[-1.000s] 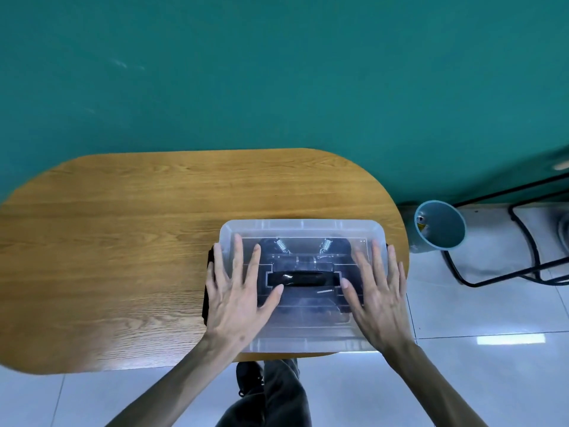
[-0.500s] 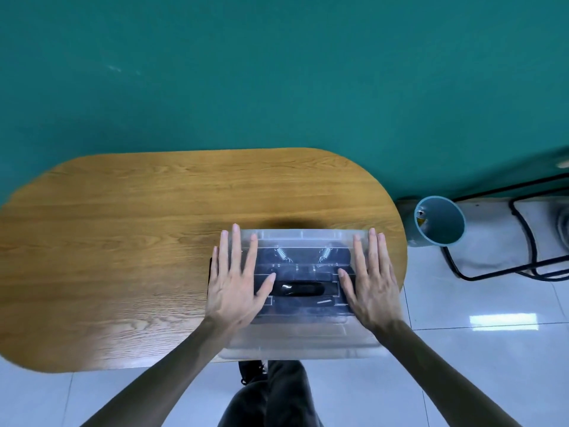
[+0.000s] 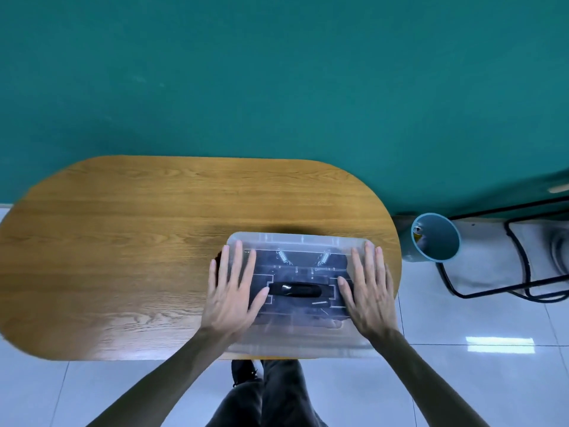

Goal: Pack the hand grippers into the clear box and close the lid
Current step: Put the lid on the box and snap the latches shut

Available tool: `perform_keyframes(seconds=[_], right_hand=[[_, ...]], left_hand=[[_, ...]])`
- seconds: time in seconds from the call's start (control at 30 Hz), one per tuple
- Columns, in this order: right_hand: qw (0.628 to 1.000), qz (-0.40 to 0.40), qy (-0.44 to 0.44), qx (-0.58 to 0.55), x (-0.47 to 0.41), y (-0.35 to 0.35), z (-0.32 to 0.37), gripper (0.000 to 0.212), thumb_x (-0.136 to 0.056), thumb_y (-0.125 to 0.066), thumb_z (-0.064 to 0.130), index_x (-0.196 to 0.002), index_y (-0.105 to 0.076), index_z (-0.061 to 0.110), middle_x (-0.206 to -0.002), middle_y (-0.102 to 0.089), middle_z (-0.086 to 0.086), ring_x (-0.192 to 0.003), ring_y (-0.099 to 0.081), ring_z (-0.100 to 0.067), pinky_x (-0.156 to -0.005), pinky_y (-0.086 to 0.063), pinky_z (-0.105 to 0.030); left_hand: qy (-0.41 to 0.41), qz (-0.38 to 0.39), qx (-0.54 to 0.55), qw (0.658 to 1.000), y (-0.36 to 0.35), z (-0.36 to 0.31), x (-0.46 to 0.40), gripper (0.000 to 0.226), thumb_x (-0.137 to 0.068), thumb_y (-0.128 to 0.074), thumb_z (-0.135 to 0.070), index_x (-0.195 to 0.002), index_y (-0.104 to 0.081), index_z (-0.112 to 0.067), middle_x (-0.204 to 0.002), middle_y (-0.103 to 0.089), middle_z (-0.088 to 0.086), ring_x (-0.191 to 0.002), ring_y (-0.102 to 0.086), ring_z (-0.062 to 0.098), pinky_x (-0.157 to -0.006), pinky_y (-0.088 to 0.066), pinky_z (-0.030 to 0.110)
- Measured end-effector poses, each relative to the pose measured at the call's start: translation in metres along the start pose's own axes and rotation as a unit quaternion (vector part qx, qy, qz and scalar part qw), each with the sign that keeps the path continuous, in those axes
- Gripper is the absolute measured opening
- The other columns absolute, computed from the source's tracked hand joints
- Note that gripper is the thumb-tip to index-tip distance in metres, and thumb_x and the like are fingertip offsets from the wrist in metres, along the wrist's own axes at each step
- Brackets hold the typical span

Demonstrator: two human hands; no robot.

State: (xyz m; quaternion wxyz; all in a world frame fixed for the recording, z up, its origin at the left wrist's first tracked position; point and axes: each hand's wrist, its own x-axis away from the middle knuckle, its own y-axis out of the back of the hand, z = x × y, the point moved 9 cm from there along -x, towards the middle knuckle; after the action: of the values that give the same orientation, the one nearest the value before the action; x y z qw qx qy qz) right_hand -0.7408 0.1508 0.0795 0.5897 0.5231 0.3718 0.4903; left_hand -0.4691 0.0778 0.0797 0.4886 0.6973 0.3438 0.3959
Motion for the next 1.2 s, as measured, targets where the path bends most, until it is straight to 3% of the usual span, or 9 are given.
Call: perform_keyframes(seconds=[0.13, 0.27, 0.37, 0.53, 0.7, 0.87, 0.97, 1.07, 1.2], right_hand=[[0.994, -0.012, -0.072, -0.086, 0.039, -0.004, -0.023, 0.071, -0.104, -0.029, 0.051, -0.161, -0.016, 0.012, -0.169, -0.014, -0.007, -0.156, -0.014, -0.029, -0.12, -0.029, -0.051], [0.979, 0.017, -0.097, -0.178, 0.049, -0.01, -0.032, 0.075, -0.102, -0.024, 0.061, -0.162, 0.001, 0.025, -0.171, -0.003, 0.004, -0.157, -0.009, -0.022, -0.122, -0.026, -0.054], [0.965, 0.015, -0.119, -0.234, 0.047, -0.002, -0.03, 0.077, -0.097, -0.03, 0.067, -0.16, 0.004, 0.039, -0.17, 0.0, 0.014, -0.156, -0.01, -0.018, -0.112, -0.037, -0.054], [0.968, 0.024, -0.14, -0.207, 0.05, 0.001, -0.034, 0.075, -0.096, -0.032, 0.07, -0.158, 0.004, 0.046, -0.17, -0.001, 0.01, -0.156, -0.014, -0.027, -0.108, -0.041, -0.06], [0.975, 0.013, -0.184, -0.122, 0.054, -0.001, -0.04, 0.071, -0.097, -0.034, 0.068, -0.159, -0.008, 0.045, -0.166, -0.016, -0.013, -0.122, -0.048, -0.046, -0.094, -0.046, -0.056], [0.979, 0.005, -0.175, -0.104, 0.054, 0.001, -0.036, 0.069, -0.099, -0.041, 0.061, -0.159, -0.014, 0.041, -0.155, -0.033, -0.018, -0.122, -0.053, -0.044, -0.091, -0.052, -0.054], [0.977, 0.022, -0.19, -0.094, 0.054, 0.005, -0.034, 0.071, -0.096, -0.033, 0.066, -0.159, -0.008, 0.043, -0.133, -0.045, -0.019, -0.091, -0.065, -0.042, -0.069, -0.056, -0.045], [0.983, 0.024, -0.177, -0.05, 0.056, 0.005, -0.025, 0.074, -0.094, -0.025, 0.065, -0.161, -0.007, 0.037, -0.114, -0.044, -0.017, -0.064, -0.058, -0.035, -0.049, -0.048, -0.036], [0.986, 0.052, -0.16, 0.019, 0.057, -0.004, -0.022, 0.076, -0.092, -0.009, 0.059, -0.162, -0.007, 0.03, -0.129, -0.045, -0.012, -0.071, -0.045, -0.023, -0.048, -0.048, -0.032]], left_hand=[[0.081, -0.001, 0.07, 0.994, -0.01, 0.017, 0.026, 0.082, -0.102, -0.022, -0.062, -0.162, 0.005, -0.013, -0.169, 0.019, 0.008, -0.156, 0.001, 0.035, -0.121, -0.016, 0.063], [0.098, -0.009, 0.105, 0.99, -0.007, 0.016, 0.026, 0.079, -0.101, -0.024, -0.062, -0.163, -0.003, -0.018, -0.168, 0.023, 0.003, -0.149, -0.027, 0.042, -0.114, -0.032, 0.064], [0.1, -0.017, 0.121, 0.987, -0.003, 0.014, 0.025, 0.077, -0.102, -0.031, -0.06, -0.163, -0.004, -0.021, -0.167, 0.025, -0.003, -0.141, -0.04, 0.038, -0.109, -0.04, 0.06], [0.104, 0.002, 0.126, 0.987, -0.01, 0.012, 0.024, 0.077, -0.1, -0.027, -0.066, -0.162, 0.005, -0.032, -0.165, 0.03, -0.012, -0.155, 0.009, 0.038, -0.12, -0.014, 0.066], [0.12, -0.017, 0.171, 0.978, -0.004, 0.017, 0.027, 0.08, -0.096, -0.041, -0.065, -0.161, -0.005, -0.037, -0.164, 0.029, -0.018, -0.142, -0.039, 0.042, -0.096, -0.052, 0.062], [0.155, -0.012, 0.204, 0.967, -0.007, 0.023, 0.031, 0.079, -0.091, -0.044, -0.073, -0.154, 0.003, -0.059, -0.161, 0.037, -0.013, -0.133, -0.048, 0.049, -0.078, -0.06, 0.06], [0.167, -0.015, 0.184, 0.968, -0.006, 0.023, 0.031, 0.079, -0.091, -0.044, -0.073, -0.154, 0.001, -0.059, -0.166, 0.025, -0.006, -0.129, -0.047, 0.048, -0.091, -0.054, 0.06], [0.179, -0.032, 0.14, 0.973, -0.008, 0.027, 0.034, 0.078, -0.091, -0.041, -0.076, -0.157, -0.007, -0.053, -0.168, 0.009, 0.003, -0.117, -0.045, 0.042, -0.092, -0.048, 0.056], [0.201, -0.09, 0.102, 0.97, -0.004, 0.034, 0.038, 0.093, -0.086, -0.042, -0.078, -0.162, -0.01, -0.034, -0.165, -0.013, 0.012, -0.102, -0.043, 0.036, -0.086, -0.043, 0.051]])
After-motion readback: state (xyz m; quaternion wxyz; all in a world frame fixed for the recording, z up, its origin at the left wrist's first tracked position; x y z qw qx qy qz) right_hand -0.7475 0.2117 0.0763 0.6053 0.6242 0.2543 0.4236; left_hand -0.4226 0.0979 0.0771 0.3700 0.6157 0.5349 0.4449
